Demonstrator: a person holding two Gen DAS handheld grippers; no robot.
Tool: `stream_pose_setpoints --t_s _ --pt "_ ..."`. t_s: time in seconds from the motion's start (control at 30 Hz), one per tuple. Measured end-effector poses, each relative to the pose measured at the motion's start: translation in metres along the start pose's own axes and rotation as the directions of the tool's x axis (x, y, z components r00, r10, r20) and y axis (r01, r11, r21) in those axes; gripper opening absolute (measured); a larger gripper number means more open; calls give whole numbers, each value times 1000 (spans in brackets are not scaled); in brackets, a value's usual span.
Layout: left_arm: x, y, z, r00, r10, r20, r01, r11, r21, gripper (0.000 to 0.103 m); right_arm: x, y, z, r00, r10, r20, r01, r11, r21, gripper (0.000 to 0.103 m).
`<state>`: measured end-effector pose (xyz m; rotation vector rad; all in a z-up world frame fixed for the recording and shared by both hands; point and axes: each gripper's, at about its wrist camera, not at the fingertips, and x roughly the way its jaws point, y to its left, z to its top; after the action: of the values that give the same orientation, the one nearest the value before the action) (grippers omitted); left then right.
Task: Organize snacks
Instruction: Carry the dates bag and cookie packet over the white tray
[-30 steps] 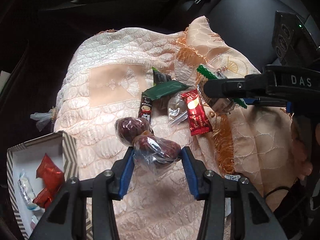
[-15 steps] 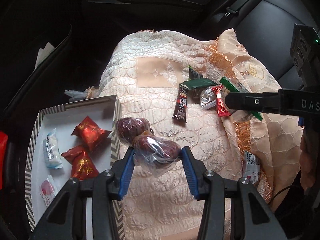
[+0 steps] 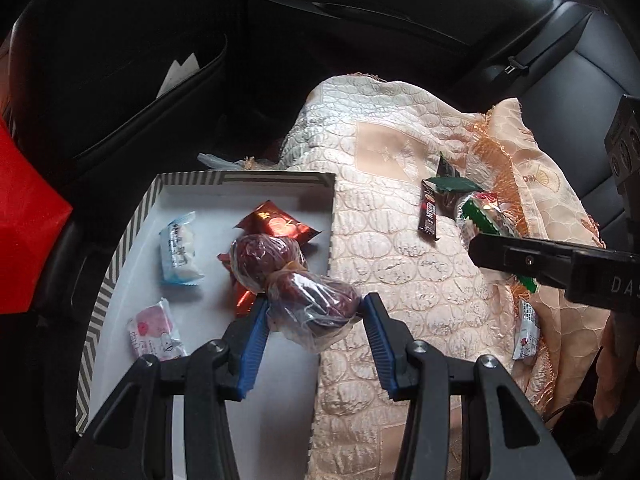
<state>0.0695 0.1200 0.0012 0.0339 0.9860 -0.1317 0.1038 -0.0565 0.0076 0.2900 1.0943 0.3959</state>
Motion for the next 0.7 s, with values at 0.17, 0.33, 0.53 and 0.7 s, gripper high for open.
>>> stream_pose_setpoints --t_s 0.17,0.33,0.53,0.7 --pt "-8 24 -5 999 31 9 -30 998 -52 50 7 25 -1 1000 9 -19 -10 999 -48 53" --pt "-12 48 -13 998 66 12 -64 992 -104 50 16 52 -2 999 14 -39 -17 995 -98 53" --pt "-12 73 -22 995 99 7 -97 983 -154 50 28 80 -4 998 16 -63 -25 989 -148 53" --pt "-13 89 -28 994 112 7 -108 975 -193 50 38 99 -6 997 13 -82 -28 983 -182 53"
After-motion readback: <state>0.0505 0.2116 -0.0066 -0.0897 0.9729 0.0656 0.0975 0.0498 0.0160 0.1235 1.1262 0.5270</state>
